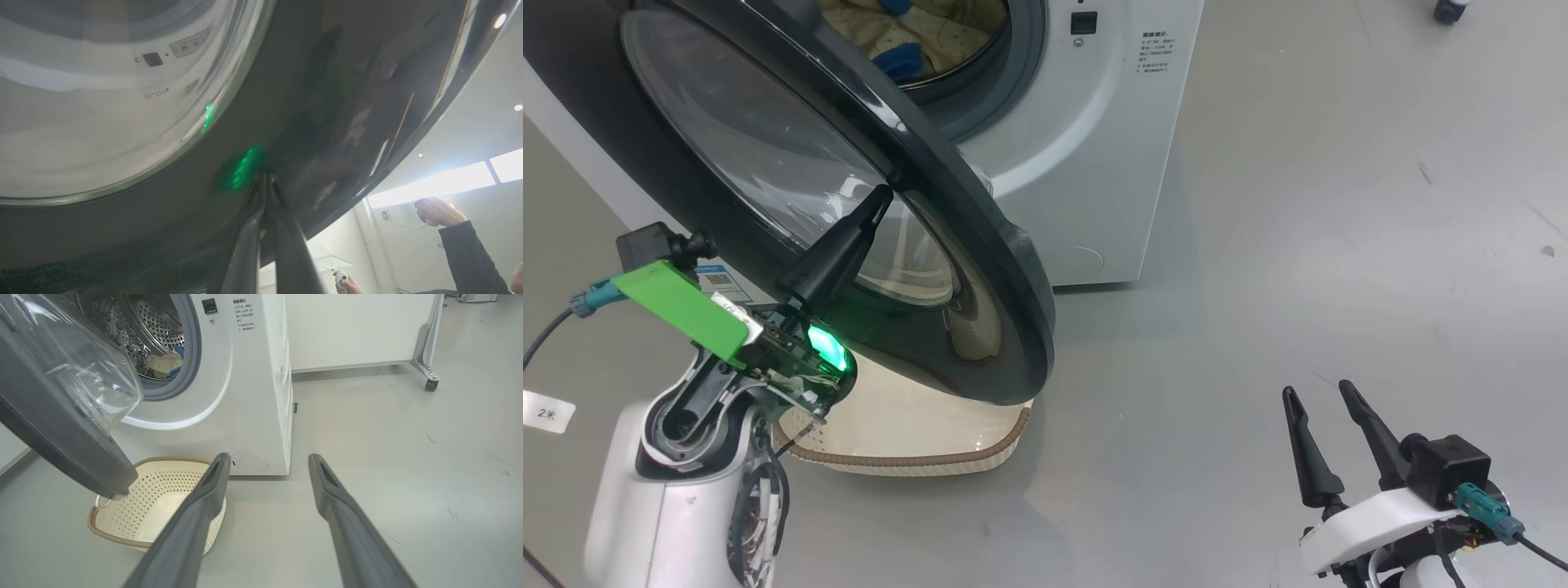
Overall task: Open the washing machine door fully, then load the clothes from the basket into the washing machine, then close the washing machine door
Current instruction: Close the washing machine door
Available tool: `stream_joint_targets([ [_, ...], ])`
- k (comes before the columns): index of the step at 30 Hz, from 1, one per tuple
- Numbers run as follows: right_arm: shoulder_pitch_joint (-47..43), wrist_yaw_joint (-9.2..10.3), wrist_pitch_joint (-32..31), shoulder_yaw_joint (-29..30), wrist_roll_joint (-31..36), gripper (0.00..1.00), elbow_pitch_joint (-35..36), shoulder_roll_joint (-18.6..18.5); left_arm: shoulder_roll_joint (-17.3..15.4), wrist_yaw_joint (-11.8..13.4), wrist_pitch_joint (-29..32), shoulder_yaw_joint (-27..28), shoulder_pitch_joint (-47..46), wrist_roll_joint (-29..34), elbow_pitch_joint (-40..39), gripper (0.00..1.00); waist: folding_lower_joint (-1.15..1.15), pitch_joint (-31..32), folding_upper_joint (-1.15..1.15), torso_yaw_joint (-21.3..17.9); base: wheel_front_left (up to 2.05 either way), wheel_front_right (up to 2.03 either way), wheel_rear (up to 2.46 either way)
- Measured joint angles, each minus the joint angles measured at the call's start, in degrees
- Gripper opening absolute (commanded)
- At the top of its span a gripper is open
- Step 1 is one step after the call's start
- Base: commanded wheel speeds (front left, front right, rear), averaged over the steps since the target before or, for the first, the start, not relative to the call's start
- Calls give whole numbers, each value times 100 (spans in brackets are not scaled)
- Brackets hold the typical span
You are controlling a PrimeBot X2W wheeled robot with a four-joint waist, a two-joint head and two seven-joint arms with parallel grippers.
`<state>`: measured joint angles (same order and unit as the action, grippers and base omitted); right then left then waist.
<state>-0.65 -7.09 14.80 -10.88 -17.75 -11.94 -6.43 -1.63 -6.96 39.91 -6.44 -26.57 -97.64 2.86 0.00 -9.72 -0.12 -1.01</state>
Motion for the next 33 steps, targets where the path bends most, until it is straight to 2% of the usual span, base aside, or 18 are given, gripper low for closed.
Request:
stream_joint_targets([
  [14, 5, 0, 0, 44, 0, 100, 4, 59, 0, 0, -390, -357, -233, 38, 320, 0, 0, -14, 0, -12, 0, 0, 0],
  [33, 1, 0, 0, 163, -1, 100, -4, 62, 3, 0, -573, -666, -218, 96, 405, 0, 0, 143, 0, 269, 0, 0, 0],
])
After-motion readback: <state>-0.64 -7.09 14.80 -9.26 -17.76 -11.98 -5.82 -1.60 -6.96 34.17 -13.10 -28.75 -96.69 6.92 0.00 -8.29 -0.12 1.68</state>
